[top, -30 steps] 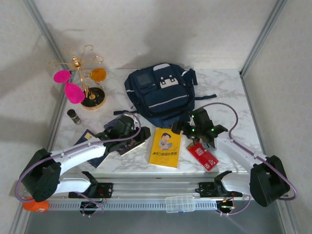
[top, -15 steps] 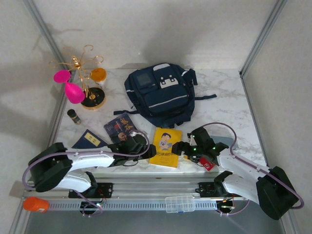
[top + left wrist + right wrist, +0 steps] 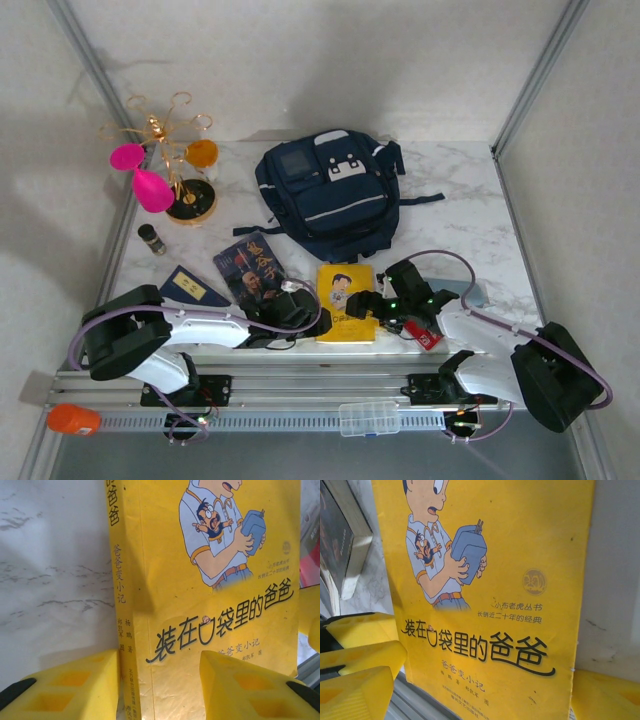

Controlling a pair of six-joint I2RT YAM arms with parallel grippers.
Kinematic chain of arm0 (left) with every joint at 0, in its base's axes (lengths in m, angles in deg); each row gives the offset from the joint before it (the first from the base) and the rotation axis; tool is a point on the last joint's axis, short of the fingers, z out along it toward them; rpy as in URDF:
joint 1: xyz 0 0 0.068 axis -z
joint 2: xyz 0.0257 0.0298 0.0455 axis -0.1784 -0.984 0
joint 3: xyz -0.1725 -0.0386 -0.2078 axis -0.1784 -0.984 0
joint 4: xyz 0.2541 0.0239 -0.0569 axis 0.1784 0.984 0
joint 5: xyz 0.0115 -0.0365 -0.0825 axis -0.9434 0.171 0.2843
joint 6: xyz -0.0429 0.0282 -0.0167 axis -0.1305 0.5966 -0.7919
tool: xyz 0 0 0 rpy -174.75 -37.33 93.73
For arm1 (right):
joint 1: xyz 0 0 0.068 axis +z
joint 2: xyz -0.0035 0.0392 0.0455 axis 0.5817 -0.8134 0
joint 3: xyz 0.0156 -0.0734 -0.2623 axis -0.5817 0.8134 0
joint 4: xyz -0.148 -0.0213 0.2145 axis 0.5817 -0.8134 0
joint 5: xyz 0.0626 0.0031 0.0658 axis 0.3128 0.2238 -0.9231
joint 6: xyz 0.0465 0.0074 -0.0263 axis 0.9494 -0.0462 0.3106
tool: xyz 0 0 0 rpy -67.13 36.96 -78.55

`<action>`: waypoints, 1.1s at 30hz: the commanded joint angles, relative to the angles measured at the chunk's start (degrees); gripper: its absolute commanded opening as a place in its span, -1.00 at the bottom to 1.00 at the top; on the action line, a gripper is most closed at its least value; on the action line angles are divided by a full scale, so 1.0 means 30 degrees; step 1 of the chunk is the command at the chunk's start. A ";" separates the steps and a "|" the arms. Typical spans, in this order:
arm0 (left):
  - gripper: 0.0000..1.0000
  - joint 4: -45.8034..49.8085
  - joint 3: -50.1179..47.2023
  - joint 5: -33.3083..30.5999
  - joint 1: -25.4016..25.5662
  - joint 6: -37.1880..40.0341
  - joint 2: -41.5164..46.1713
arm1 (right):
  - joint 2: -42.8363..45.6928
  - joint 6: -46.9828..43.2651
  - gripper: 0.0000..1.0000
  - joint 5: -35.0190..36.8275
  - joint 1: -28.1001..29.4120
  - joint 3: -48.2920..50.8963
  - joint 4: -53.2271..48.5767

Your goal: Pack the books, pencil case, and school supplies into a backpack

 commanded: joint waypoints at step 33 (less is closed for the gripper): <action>-0.19 0.0486 0.0131 -0.1712 0.0210 -0.0803 -0.0543 | 0.1612 -0.2021 -0.76 -0.0437 0.0055 -0.1472 -0.2013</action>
